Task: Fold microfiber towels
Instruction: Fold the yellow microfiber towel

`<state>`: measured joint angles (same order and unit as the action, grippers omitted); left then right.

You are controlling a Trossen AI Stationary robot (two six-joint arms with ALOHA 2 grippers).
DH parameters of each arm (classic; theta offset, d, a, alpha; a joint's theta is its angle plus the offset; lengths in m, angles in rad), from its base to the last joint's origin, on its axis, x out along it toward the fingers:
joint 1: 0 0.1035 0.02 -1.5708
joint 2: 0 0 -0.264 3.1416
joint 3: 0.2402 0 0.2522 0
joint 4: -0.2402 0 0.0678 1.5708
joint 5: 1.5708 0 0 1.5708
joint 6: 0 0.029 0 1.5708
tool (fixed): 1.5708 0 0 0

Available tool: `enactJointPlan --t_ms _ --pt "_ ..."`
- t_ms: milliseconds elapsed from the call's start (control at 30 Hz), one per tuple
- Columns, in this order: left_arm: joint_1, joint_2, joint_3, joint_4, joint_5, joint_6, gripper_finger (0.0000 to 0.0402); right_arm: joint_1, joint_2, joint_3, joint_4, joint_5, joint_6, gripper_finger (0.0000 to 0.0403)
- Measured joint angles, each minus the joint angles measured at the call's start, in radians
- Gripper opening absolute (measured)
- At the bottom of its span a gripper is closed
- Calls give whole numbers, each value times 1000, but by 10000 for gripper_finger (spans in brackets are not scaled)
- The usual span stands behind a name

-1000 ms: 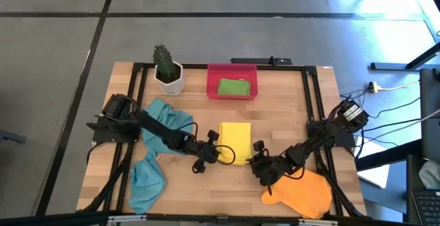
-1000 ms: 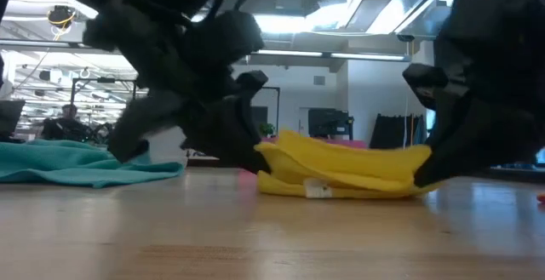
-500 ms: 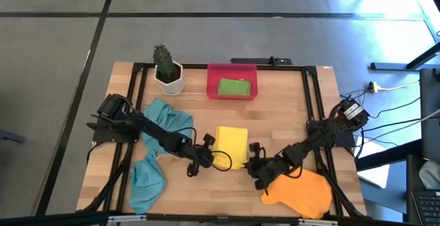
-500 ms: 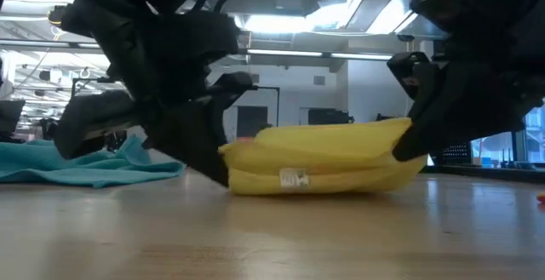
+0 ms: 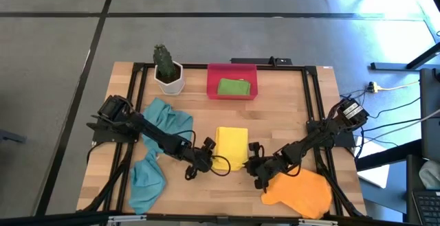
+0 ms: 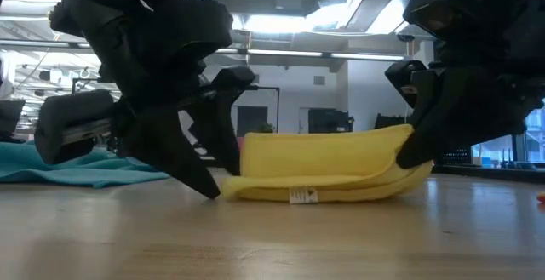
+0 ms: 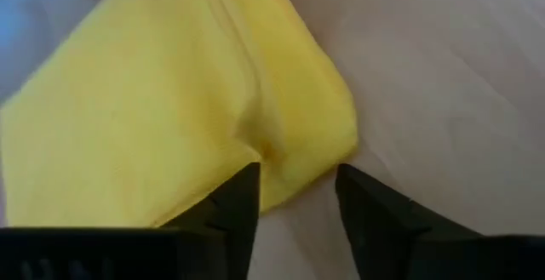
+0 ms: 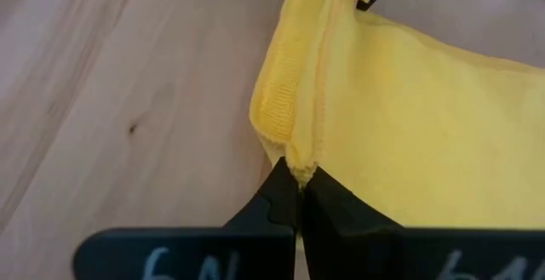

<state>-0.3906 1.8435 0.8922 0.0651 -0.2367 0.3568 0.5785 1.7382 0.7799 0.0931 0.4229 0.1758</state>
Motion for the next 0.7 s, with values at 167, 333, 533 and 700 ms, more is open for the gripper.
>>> enactJointPlan --t_ms 167,333,533,700 --pt "-24 20 2 30 -116 20 186 -3 -1 0 28 8 12 2" --pt "-23 22 2 50 -134 23 206 -24 -1 0 28 9 52 2" --pt "-25 39 3 65 -148 21 216 -42 -1 0 29 9 56 2" --pt "-25 67 4 84 -154 21 216 -47 -1 0 31 5 56 2"
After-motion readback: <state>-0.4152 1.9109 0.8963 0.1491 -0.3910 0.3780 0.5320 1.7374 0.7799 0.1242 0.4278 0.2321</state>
